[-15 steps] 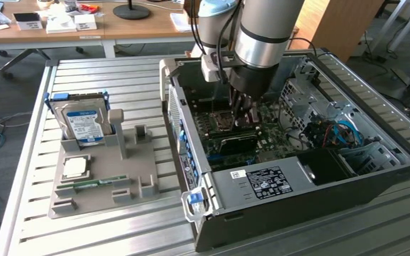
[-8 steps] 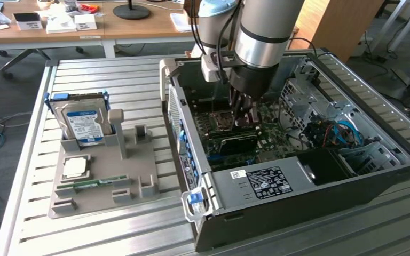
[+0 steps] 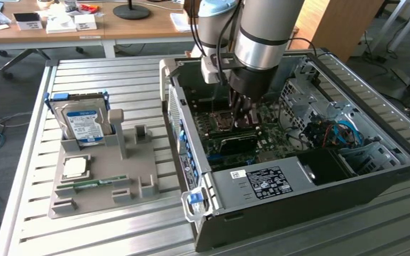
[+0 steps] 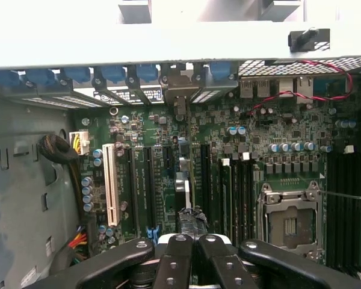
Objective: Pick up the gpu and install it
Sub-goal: 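Press down on the gpu until it lock into place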
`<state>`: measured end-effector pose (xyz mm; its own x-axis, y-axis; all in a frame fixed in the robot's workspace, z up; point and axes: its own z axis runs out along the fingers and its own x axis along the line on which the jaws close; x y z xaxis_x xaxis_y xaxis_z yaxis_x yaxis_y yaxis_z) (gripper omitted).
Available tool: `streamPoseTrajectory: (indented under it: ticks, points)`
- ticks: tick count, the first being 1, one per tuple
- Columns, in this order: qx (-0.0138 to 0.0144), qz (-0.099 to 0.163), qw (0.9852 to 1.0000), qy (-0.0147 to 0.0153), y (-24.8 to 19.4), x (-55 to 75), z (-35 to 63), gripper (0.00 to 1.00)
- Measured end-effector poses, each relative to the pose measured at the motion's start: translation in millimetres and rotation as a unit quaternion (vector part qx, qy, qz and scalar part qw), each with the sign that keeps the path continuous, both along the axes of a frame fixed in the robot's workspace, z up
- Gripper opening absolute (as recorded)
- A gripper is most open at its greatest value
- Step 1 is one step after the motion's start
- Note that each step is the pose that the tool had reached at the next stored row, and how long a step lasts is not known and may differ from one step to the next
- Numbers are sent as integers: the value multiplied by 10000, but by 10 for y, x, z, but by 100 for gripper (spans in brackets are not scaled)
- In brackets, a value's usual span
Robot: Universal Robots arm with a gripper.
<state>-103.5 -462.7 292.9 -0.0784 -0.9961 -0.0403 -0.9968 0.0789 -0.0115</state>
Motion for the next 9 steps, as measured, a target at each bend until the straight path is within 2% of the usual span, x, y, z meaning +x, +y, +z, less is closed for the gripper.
streamPoseTrajectory:
  ticks: [9]
  points:
    - [5,-1,10000,-1,0,0,-13,11]
